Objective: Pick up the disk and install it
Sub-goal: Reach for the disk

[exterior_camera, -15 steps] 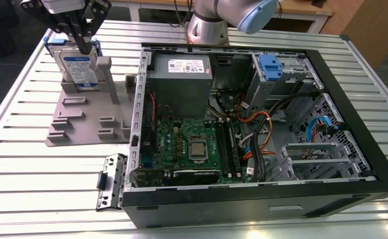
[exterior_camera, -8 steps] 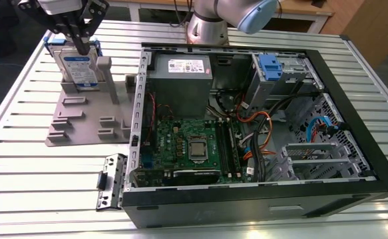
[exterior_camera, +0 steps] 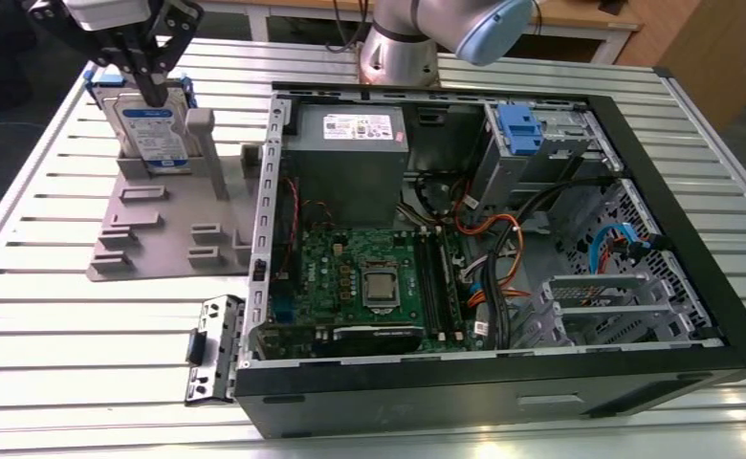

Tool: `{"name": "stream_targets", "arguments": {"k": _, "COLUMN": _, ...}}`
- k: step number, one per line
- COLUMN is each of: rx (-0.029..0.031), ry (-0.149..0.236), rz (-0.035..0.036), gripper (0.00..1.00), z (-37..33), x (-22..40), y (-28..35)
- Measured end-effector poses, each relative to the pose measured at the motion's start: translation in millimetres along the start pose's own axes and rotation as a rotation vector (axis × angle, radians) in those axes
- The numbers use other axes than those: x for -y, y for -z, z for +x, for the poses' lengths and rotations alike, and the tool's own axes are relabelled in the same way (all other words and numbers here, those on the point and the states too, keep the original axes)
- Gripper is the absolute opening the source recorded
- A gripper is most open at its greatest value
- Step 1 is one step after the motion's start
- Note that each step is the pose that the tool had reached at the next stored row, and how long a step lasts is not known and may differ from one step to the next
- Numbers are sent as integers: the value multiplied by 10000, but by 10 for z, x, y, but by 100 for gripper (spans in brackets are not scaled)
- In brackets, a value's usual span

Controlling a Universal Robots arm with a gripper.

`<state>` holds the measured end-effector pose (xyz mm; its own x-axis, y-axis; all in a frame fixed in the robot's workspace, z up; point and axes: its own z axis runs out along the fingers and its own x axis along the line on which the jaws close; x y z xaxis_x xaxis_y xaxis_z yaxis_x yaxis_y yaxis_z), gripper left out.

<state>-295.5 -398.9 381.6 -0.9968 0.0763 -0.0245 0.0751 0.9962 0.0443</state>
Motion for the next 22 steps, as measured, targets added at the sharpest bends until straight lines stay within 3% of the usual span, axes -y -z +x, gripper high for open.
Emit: {"name": "stream_targets", "arguments": {"k": 22, "rx": 0, "ry": 0, "rz": 0, "gripper": 10, "z": 130, "x": 12, "y": -44}}
